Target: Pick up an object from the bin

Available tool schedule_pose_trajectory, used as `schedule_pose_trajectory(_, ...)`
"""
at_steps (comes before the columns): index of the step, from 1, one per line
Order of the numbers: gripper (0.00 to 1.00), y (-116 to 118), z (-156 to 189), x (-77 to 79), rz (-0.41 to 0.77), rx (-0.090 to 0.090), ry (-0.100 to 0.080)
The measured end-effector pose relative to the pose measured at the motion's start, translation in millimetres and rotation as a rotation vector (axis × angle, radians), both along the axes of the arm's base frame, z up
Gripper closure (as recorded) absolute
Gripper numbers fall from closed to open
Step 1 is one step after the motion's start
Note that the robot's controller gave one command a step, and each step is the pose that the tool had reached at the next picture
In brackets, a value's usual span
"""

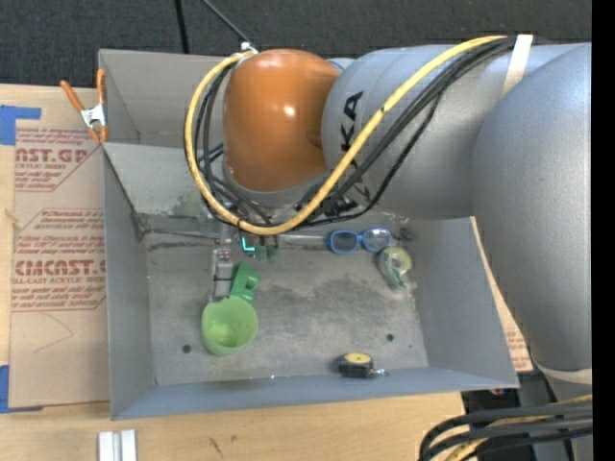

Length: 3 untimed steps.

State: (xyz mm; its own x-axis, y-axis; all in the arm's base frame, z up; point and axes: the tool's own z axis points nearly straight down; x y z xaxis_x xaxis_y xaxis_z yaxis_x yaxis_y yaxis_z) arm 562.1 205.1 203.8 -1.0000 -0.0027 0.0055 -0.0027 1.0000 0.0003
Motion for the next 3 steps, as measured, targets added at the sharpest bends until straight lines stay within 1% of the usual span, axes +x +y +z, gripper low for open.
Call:
schedule_pose_trajectory(1, 0.0, -45.4, -126.9, -28.3, 0.087, -0.002, 0.002)
schedule_pose_trajectory(2, 1.0, -42.9, -122.1, -26.1, 0.088, 0.002, -0.005)
schedule_pose_trajectory(3, 1.0, -50.8, 39.9, -52.1, 0.066, 0.003, -0.014)
